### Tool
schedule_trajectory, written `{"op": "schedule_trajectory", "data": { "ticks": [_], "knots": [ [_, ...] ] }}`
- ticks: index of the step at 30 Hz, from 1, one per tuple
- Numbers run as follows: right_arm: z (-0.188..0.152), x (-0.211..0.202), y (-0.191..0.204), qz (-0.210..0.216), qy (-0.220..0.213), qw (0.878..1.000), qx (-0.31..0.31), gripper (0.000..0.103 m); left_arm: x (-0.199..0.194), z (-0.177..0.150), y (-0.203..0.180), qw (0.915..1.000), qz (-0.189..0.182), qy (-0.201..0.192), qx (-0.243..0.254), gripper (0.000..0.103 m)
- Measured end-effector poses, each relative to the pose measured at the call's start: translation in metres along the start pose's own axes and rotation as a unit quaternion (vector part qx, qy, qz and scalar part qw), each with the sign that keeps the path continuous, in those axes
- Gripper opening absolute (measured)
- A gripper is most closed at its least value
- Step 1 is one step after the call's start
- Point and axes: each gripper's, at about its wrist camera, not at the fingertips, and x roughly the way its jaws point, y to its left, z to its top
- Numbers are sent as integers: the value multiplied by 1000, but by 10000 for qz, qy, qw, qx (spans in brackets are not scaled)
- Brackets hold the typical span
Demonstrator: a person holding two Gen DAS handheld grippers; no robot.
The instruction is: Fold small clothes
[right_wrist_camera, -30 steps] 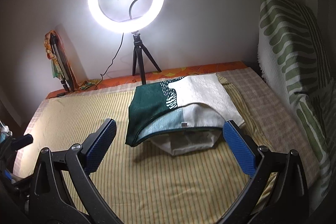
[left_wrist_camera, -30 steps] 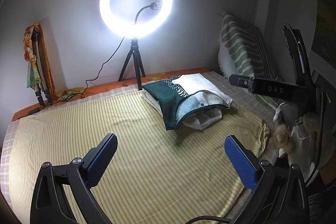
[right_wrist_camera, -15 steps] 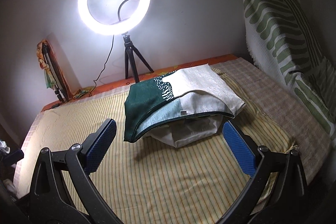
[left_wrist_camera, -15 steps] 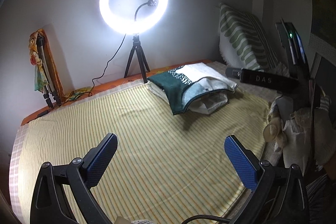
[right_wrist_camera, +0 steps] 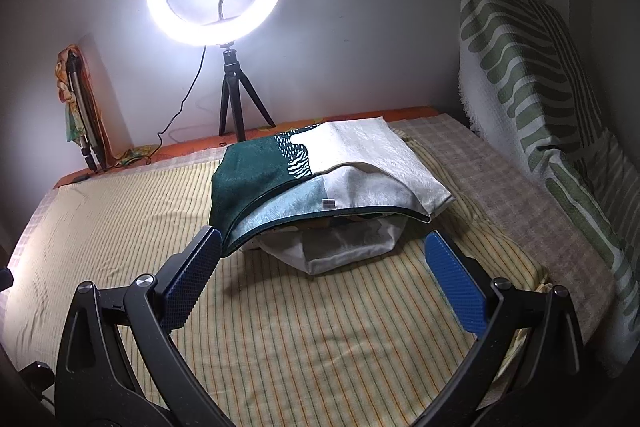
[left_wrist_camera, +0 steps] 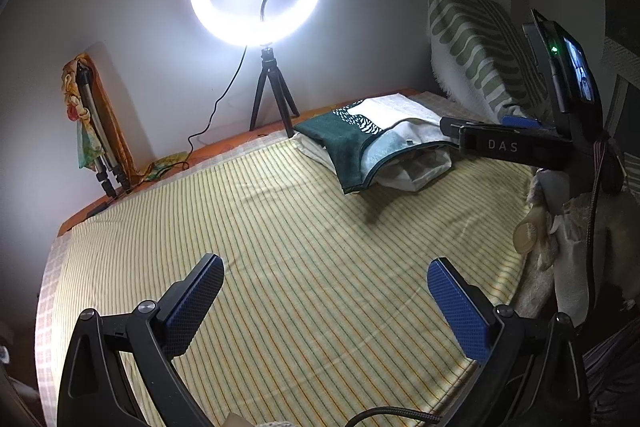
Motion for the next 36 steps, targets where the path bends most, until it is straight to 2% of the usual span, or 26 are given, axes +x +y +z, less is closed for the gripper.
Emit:
{"op": "schedule_trajectory", "data": {
  "ticks": [36],
  "knots": [
    [-7, 10, -6, 22, 180, 9997, 137, 103, 5, -4, -4, 9998, 89, 70, 154, 103]
  ]
}}
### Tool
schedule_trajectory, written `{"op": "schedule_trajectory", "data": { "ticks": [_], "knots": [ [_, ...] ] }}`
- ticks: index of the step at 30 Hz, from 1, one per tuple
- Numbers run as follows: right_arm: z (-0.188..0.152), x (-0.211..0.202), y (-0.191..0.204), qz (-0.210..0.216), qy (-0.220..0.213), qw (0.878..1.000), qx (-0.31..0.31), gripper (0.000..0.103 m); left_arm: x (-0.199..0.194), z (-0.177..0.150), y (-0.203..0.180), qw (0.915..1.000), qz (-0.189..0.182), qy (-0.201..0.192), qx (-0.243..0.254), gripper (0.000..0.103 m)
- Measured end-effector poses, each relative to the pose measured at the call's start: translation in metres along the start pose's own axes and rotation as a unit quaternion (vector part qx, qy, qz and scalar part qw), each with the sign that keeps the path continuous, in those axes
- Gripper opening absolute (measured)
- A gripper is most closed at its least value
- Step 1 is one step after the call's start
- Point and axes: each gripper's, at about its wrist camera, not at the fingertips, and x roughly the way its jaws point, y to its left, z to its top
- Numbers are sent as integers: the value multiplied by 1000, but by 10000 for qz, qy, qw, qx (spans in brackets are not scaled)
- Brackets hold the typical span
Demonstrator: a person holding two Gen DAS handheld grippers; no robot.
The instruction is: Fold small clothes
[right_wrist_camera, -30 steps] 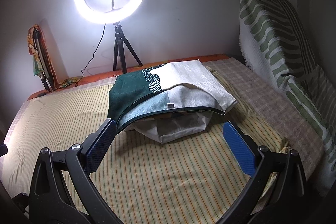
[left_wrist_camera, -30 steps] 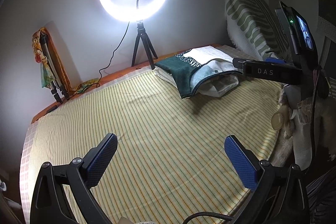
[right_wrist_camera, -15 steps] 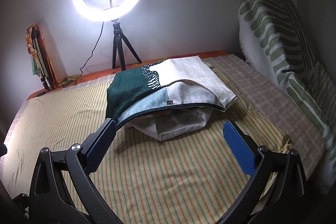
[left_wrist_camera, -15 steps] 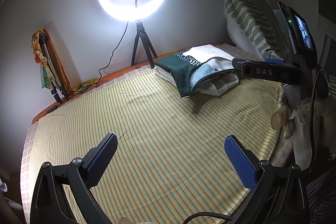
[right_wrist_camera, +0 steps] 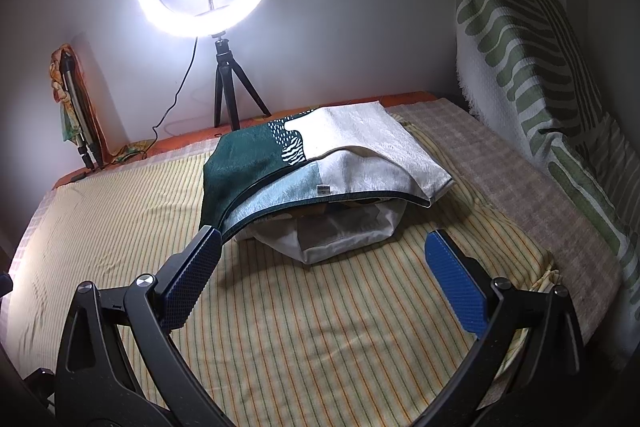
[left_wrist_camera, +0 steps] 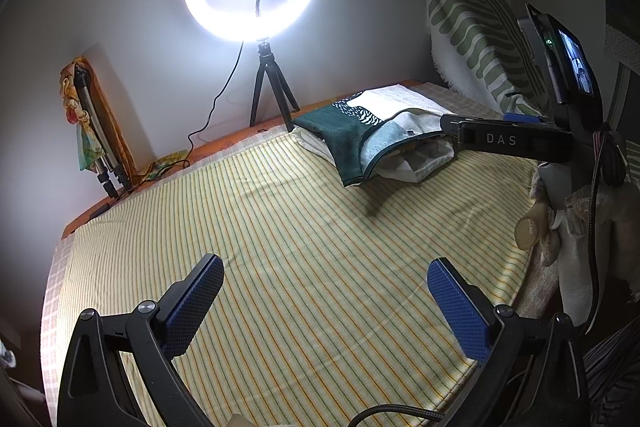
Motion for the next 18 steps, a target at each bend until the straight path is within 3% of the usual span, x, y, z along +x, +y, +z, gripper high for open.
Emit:
{"op": "schedule_trajectory", "data": {
  "ticks": [18],
  "knots": [
    [-1, 1, -1, 29, 35, 10000, 51, 103, 0, 1, 1, 10000, 51, -8, 8, 103]
  ]
}}
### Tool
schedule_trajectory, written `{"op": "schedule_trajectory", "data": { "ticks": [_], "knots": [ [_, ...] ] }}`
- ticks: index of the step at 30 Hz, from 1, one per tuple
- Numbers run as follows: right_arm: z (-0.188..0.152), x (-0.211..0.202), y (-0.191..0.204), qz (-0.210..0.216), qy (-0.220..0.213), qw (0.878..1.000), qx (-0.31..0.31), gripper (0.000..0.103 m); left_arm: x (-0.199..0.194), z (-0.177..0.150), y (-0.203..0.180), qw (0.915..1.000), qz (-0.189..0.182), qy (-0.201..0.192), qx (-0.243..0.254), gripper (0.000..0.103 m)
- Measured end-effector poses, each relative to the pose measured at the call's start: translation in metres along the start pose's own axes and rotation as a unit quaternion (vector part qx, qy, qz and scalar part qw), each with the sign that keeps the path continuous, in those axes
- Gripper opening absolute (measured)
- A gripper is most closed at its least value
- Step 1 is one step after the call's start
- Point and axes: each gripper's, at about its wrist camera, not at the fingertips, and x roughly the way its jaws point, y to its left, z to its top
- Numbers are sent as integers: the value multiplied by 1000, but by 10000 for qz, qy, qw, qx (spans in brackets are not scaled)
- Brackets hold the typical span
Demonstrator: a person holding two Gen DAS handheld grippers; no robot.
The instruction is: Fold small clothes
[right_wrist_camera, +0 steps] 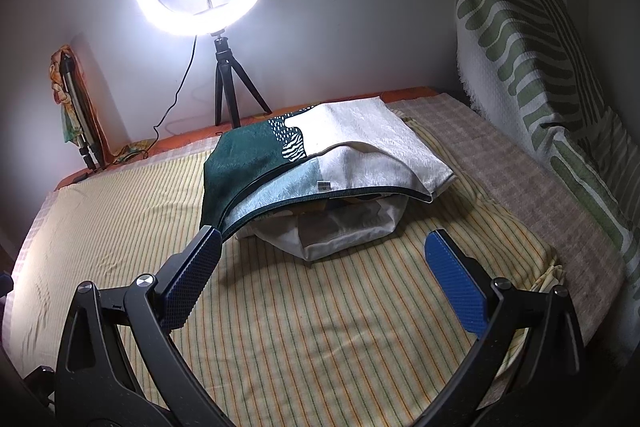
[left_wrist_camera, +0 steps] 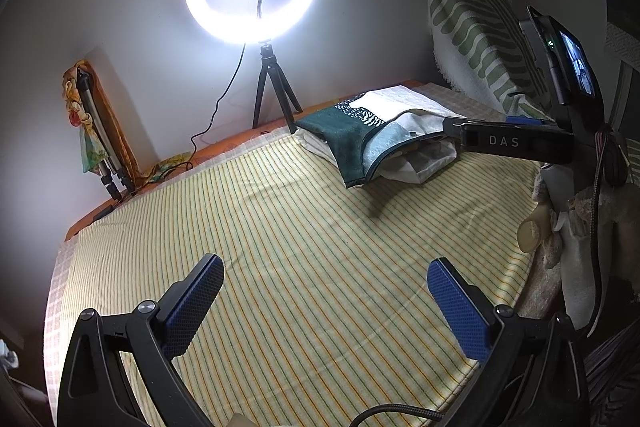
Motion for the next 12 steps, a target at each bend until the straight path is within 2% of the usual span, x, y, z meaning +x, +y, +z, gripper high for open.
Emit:
{"op": "schedule_trajectory", "data": {
  "ticks": [12],
  "knots": [
    [-3, 0, 0, -5, 21, 10000, 7, 103, -1, 0, 1, 9999, 124, -54, -15, 103]
  ]
}}
